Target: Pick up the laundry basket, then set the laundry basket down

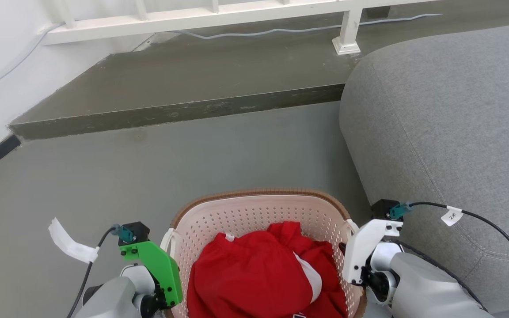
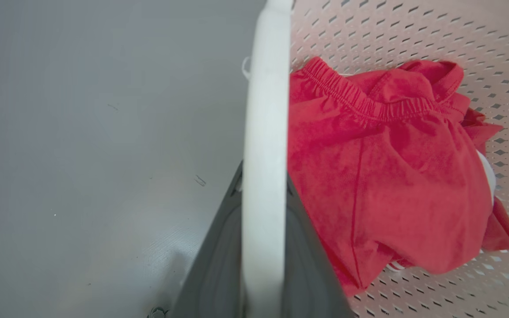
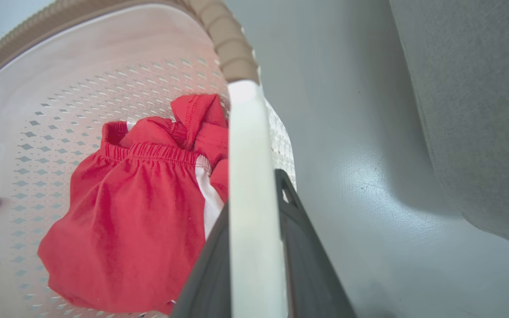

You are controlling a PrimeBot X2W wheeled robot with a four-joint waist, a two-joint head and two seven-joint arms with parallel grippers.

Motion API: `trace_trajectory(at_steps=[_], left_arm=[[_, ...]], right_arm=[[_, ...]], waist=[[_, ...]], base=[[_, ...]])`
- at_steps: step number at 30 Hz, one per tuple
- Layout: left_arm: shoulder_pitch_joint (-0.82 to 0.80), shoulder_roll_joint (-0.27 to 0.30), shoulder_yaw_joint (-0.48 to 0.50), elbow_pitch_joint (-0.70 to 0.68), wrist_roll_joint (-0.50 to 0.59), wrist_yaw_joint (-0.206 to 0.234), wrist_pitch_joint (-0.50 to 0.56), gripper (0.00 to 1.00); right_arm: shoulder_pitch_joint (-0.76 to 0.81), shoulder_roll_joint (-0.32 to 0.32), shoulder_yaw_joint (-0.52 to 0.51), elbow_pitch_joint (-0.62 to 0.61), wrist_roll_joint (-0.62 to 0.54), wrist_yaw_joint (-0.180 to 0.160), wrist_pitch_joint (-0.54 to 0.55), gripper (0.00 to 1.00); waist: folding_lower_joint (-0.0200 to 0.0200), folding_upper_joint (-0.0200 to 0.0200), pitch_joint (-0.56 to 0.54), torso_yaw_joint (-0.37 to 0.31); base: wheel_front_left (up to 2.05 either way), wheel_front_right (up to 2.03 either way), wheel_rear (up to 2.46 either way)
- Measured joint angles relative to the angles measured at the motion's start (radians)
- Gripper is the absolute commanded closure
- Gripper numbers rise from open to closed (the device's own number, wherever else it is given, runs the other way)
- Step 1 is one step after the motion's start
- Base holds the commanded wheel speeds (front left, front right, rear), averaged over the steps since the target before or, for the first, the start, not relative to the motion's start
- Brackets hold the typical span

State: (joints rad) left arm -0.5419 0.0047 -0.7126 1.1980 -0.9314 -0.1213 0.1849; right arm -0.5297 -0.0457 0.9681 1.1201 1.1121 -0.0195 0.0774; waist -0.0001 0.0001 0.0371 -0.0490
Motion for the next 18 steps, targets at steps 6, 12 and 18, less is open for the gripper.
trace_trajectory(at_steps=[6,12,18], left_arm=[[0.000,0.000,-0.004,-0.006,-0.007,0.008,0.009,1.00],[0.006,0.002,-0.011,-0.019,-0.020,0.009,0.021,1.00],[0.011,0.005,-0.020,-0.037,-0.034,0.013,0.030,1.00]], right_arm=[[0.000,-0.002,0.006,0.000,0.007,0.000,0.004,1.00],[0.000,-0.006,0.011,0.000,0.011,0.000,0.012,1.00],[0.000,-0.011,0.015,0.000,0.015,0.000,0.012,1.00]], waist=[[0.0000,0.0000,-0.001,0.001],[0.0000,0.0000,-0.001,0.001],[0.0000,0.0000,0.002,0.001]], base=[[0.00,0.00,0.00],[0.00,0.00,0.00],[0.00,0.00,0.00]])
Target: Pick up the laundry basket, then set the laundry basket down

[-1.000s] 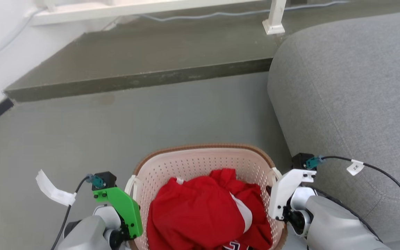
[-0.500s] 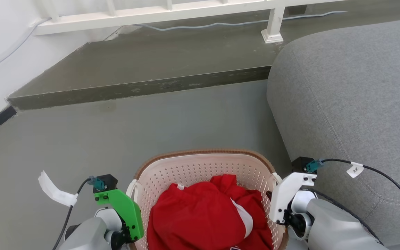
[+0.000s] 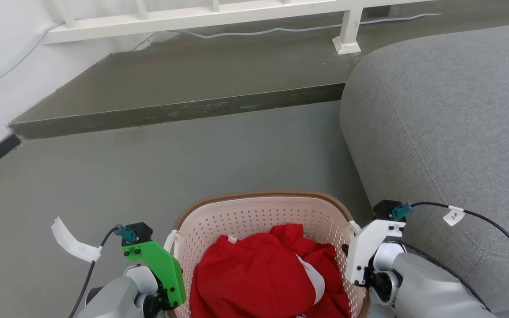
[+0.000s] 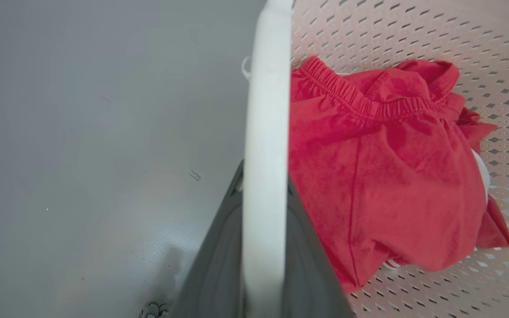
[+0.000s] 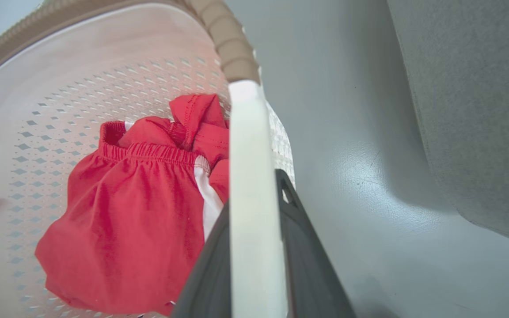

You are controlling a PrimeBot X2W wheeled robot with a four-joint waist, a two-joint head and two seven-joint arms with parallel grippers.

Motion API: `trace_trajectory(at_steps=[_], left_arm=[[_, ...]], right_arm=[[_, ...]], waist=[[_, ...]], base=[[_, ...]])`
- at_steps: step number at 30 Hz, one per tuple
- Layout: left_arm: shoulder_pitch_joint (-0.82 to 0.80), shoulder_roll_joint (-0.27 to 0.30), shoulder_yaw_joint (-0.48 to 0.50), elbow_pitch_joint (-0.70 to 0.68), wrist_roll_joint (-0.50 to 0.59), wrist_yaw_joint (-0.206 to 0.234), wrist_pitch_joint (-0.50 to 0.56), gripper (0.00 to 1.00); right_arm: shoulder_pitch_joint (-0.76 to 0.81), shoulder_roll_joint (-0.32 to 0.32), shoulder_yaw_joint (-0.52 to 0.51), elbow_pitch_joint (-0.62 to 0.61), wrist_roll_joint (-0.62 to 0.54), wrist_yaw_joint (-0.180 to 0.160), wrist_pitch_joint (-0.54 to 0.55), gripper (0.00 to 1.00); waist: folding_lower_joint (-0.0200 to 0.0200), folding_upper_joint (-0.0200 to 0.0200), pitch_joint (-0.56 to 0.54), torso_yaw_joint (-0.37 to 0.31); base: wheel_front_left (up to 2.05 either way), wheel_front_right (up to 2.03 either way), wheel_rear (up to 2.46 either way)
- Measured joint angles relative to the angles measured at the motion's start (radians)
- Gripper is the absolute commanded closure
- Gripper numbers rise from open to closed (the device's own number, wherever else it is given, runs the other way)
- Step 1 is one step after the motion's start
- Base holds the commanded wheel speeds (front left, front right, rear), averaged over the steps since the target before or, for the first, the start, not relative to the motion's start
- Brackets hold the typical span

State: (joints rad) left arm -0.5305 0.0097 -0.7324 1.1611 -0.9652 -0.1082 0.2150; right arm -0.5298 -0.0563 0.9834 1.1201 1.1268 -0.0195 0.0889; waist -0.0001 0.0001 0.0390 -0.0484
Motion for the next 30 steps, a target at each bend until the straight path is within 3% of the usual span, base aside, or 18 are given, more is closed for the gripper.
trace_trajectory(at_steps=[30], left_arm=[[0.003,0.006,-0.024,-0.039,-0.017,0.030,0.004,1.00]], right_arm=[[-0.006,-0.003,0.023,0.000,0.022,0.000,-0.013,1.00]], waist=[[0.0000,0.0000,0.017,-0.004]], base=[[0.00,0.00,0.00]])
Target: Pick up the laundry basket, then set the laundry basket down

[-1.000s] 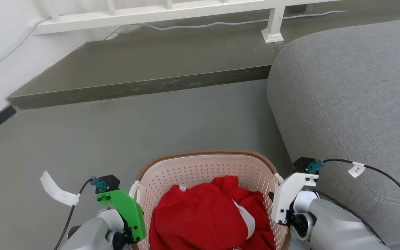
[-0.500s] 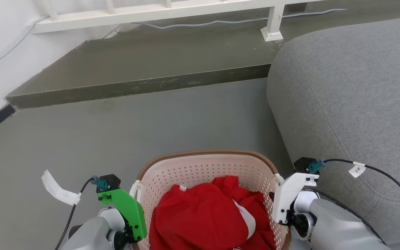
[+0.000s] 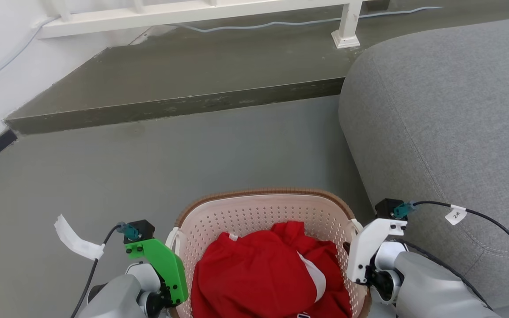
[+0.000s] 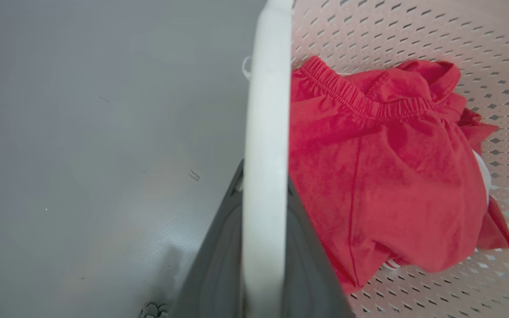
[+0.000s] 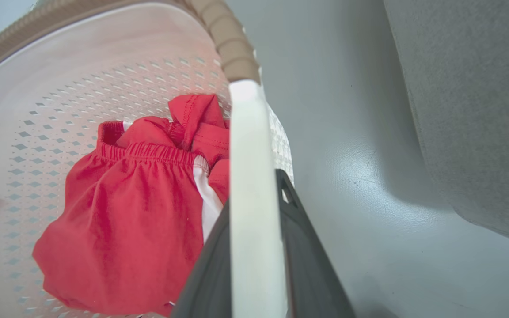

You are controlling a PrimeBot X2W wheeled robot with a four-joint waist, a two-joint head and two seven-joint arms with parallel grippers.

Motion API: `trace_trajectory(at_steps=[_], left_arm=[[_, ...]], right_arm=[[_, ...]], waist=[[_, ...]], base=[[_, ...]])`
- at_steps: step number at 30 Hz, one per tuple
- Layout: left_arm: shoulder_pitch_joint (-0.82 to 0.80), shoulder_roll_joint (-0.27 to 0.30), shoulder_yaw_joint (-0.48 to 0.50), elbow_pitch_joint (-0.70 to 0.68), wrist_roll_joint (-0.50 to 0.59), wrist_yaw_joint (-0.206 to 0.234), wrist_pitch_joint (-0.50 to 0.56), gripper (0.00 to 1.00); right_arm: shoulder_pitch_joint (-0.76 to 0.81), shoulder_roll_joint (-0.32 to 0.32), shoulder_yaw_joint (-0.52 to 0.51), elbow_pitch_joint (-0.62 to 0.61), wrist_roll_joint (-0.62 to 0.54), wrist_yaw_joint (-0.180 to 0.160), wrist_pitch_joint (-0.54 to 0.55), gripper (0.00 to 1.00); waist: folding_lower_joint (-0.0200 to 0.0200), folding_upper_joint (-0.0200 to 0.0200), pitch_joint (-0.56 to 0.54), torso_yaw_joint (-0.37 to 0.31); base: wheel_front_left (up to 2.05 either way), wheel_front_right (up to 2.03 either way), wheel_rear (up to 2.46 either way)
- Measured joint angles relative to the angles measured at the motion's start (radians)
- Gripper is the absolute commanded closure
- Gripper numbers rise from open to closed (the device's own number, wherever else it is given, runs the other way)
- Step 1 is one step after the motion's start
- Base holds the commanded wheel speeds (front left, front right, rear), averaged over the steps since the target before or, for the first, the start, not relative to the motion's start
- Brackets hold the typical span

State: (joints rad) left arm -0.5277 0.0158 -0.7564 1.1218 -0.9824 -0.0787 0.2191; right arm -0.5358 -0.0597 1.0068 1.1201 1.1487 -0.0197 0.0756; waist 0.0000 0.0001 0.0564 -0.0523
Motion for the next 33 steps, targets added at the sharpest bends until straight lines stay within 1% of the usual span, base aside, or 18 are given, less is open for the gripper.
trace_trajectory(at_steps=[13,23,24,33], left_arm=[[0.000,0.001,-0.004,-0.006,0.000,0.001,-0.018,1.00],[-0.006,0.004,-0.001,-0.014,0.000,0.009,-0.038,1.00],[-0.007,0.004,0.000,-0.015,0.000,0.009,-0.040,1.00],[-0.052,0.013,0.004,-0.023,0.000,0.009,-0.062,1.00]], right_arm=[[-0.014,-0.002,0.014,0.000,0.001,0.000,-0.015,1.00],[-0.042,-0.003,0.024,-0.003,0.001,-0.001,-0.031,1.00],[-0.046,-0.003,0.025,-0.004,0.001,-0.008,-0.031,1.00],[-0.093,-0.005,0.026,-0.014,0.001,-0.015,-0.054,1.00]], waist=[[0.0000,0.0000,0.025,-0.002],[0.0000,0.0000,0.070,-0.006],[0.0000,0.0000,0.076,-0.007],[0.0000,0.0000,0.132,-0.006]], base=[[0.00,0.00,0.00],[0.00,0.00,0.00],[0.00,0.00,0.00],[0.00,0.00,0.00]])
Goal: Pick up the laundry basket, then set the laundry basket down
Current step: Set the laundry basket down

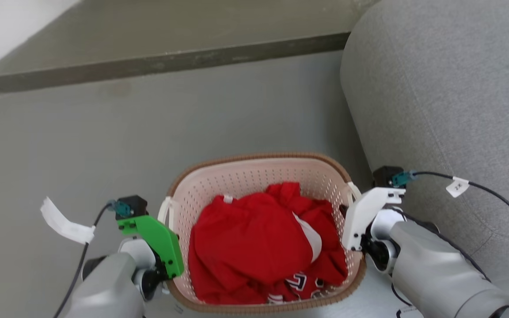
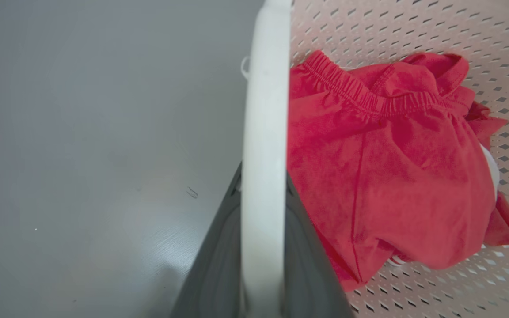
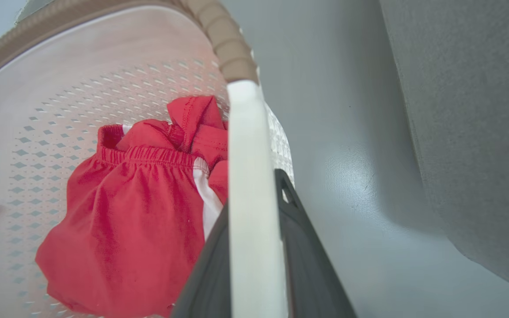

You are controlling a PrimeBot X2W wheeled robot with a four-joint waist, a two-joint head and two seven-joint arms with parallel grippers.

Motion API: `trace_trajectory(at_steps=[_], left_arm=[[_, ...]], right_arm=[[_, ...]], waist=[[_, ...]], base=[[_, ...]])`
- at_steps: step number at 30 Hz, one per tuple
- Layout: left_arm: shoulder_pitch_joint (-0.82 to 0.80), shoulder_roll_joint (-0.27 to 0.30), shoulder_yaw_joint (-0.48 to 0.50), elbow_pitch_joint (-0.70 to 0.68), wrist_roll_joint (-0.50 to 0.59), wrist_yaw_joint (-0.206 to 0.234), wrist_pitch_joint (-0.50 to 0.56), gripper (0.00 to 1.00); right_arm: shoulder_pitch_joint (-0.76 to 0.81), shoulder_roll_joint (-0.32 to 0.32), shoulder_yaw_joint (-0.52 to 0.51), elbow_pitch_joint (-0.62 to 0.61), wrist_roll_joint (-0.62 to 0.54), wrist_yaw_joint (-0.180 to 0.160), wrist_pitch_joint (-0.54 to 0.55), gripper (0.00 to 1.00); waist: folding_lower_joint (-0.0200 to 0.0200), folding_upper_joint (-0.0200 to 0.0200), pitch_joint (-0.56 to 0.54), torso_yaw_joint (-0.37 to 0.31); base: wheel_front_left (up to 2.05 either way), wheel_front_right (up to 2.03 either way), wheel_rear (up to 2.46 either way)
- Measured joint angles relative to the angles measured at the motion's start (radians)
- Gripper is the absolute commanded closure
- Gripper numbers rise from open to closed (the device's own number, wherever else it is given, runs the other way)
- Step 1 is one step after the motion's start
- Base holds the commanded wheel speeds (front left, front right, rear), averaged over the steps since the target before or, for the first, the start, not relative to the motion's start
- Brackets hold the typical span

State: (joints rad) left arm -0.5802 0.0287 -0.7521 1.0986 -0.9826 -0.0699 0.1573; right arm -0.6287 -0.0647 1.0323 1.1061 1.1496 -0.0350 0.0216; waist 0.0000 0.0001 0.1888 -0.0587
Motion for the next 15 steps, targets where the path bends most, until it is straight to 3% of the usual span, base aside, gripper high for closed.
trace_trajectory(at_steps=[15], left_arm=[[-0.105,0.029,0.014,-0.022,0.002,0.000,-0.037,1.00]], right_arm=[[-0.121,0.000,0.009,-0.018,-0.006,-0.009,-0.046,1.00]], waist=[[0.0000,0.0000,0.147,0.001]], base=[[0.00,0.00,0.00]])
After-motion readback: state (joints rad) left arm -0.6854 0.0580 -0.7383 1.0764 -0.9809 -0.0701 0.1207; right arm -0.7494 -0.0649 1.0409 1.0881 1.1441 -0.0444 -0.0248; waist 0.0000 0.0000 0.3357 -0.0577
